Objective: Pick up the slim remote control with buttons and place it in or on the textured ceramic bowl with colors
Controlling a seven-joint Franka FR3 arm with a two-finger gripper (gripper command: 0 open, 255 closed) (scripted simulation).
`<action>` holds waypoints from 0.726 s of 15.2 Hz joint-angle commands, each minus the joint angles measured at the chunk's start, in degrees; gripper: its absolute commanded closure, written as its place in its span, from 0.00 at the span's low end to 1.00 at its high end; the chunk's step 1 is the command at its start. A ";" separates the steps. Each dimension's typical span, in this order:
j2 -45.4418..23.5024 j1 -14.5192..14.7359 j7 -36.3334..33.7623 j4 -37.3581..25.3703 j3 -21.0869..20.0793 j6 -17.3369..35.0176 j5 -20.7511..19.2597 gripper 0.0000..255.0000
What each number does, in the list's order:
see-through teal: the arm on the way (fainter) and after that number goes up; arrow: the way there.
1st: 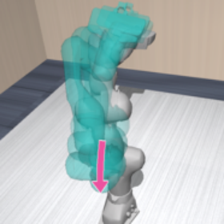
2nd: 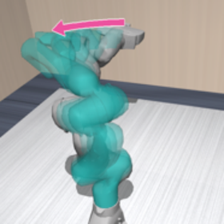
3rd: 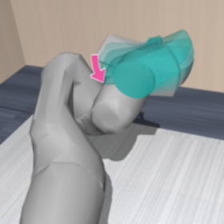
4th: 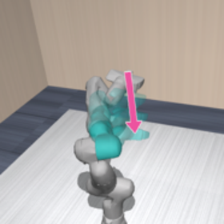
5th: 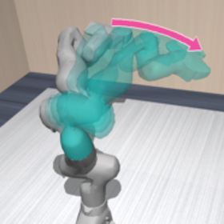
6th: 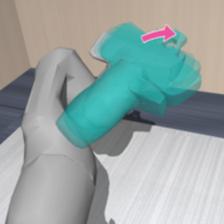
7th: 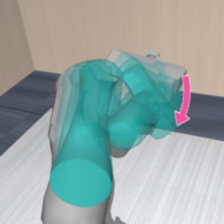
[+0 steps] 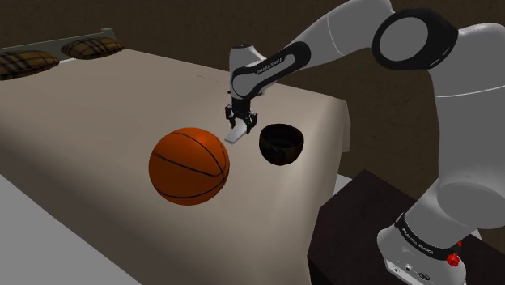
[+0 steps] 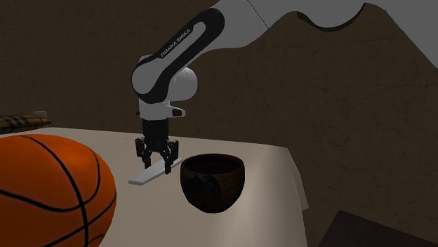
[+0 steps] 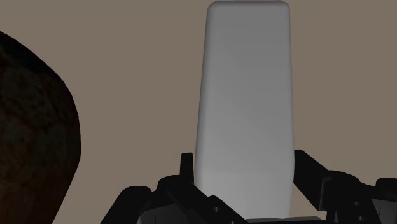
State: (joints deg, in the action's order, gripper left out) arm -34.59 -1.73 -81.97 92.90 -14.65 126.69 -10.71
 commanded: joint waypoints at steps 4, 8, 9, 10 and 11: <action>2.06 -0.28 0.43 -0.76 -0.41 -2.77 0.63 1.00; 3.51 -0.43 0.73 -1.69 -0.69 -5.11 1.10 1.00; 3.85 -0.46 0.81 -1.96 -0.76 -5.71 1.22 1.00; 4.18 -0.49 0.88 -2.24 -0.82 -6.31 1.33 1.00; 4.50 -0.52 0.95 -2.54 -0.89 -6.92 1.44 1.00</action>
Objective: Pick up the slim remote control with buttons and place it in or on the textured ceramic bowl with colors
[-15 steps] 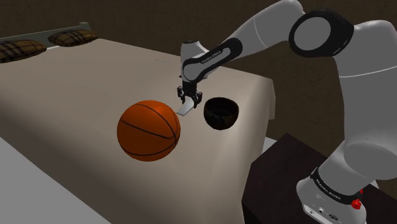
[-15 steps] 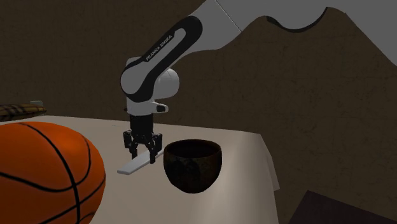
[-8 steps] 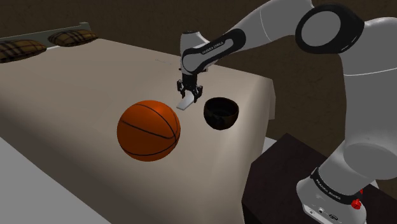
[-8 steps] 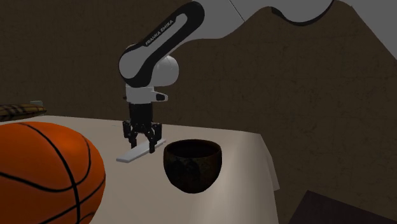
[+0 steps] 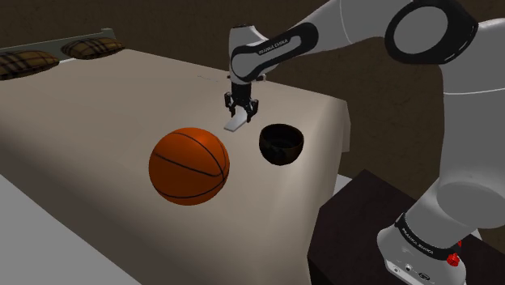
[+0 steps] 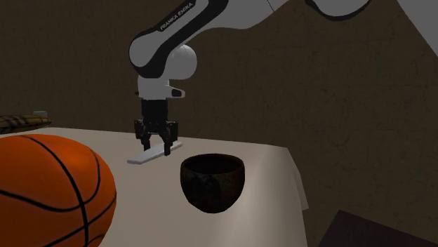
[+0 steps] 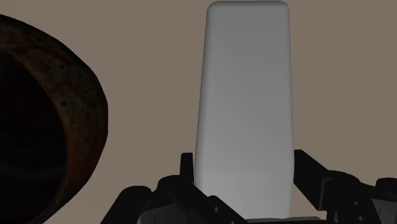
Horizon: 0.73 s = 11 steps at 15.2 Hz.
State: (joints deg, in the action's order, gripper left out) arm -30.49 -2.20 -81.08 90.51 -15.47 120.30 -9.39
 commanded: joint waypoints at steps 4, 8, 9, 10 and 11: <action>1.58 -0.13 0.34 -1.49 -0.29 -3.02 0.52 1.00; 2.60 -0.17 0.59 -3.07 -0.49 -5.58 0.89 1.00; 2.82 -0.17 0.65 -3.51 -0.53 -6.24 0.97 1.00; 3.04 -0.18 0.70 -3.96 -0.57 -6.90 1.05 1.00; 3.25 -0.17 0.76 -4.43 -0.61 -7.56 1.13 1.00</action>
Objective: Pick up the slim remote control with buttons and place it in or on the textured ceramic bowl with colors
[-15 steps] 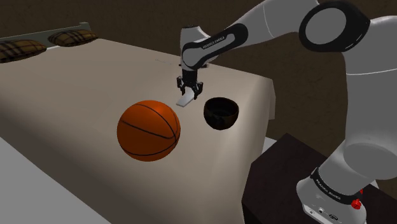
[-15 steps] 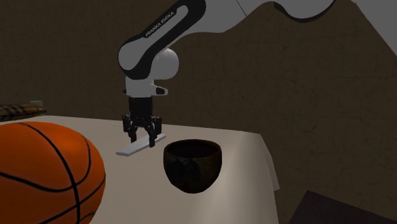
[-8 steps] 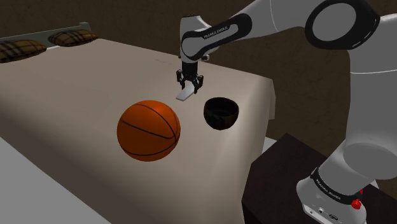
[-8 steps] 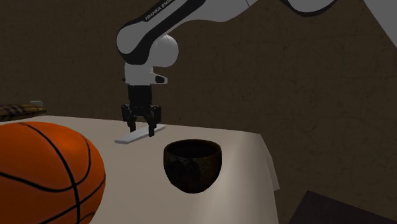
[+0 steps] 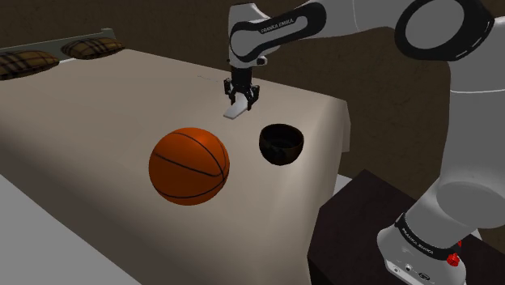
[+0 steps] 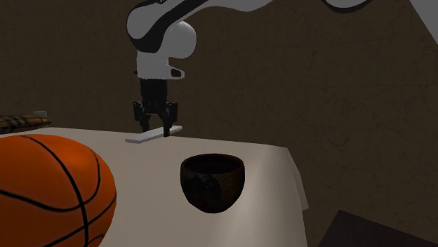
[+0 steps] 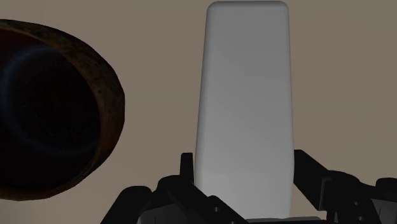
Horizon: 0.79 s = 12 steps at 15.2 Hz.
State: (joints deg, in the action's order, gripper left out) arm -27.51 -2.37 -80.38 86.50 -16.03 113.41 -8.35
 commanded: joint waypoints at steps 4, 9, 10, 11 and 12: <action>3.32 -0.73 0.47 2.51 -0.31 -0.72 0.81 1.00; 15.54 -3.74 2.75 19.73 -0.89 4.76 4.07 1.00; 17.87 -4.20 3.35 22.77 -0.91 5.59 4.79 1.00; 20.18 -4.61 4.00 25.72 -0.90 6.35 5.54 1.00; 22.48 -4.97 4.68 28.57 -0.86 7.02 6.30 1.00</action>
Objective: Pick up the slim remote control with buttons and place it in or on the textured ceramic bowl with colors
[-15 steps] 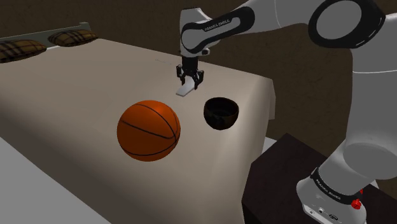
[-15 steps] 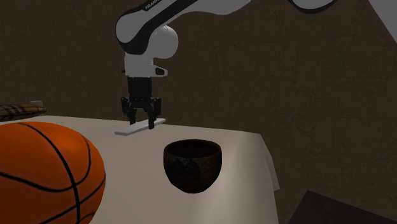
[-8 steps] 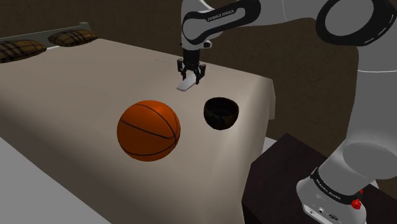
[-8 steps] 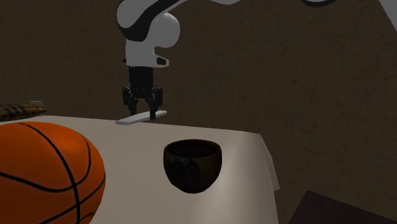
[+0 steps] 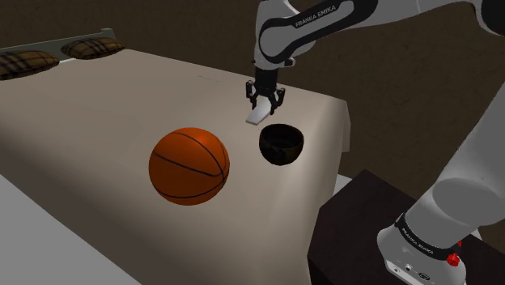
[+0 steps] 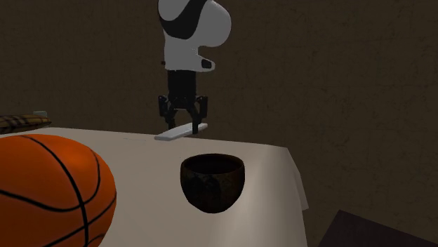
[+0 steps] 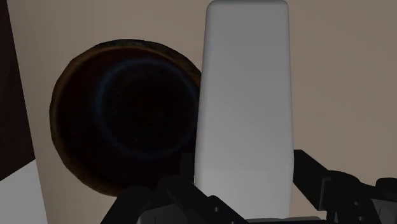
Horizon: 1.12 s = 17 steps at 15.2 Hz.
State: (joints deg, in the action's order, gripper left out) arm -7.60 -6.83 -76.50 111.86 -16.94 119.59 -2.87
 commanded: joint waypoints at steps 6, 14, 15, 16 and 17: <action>15.98 -1.49 5.29 18.48 1.17 3.23 5.23 1.00; 12.82 -1.47 4.58 21.77 0.91 9.58 4.35 1.00; 12.36 -1.48 4.46 22.12 0.88 10.38 4.21 1.00; 11.89 -1.49 4.35 22.47 0.85 11.18 4.06 1.00; 11.41 -1.49 4.22 22.80 0.81 11.97 3.90 1.00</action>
State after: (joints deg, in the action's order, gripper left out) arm 4.39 -8.30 -72.14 134.33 -16.09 130.62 1.22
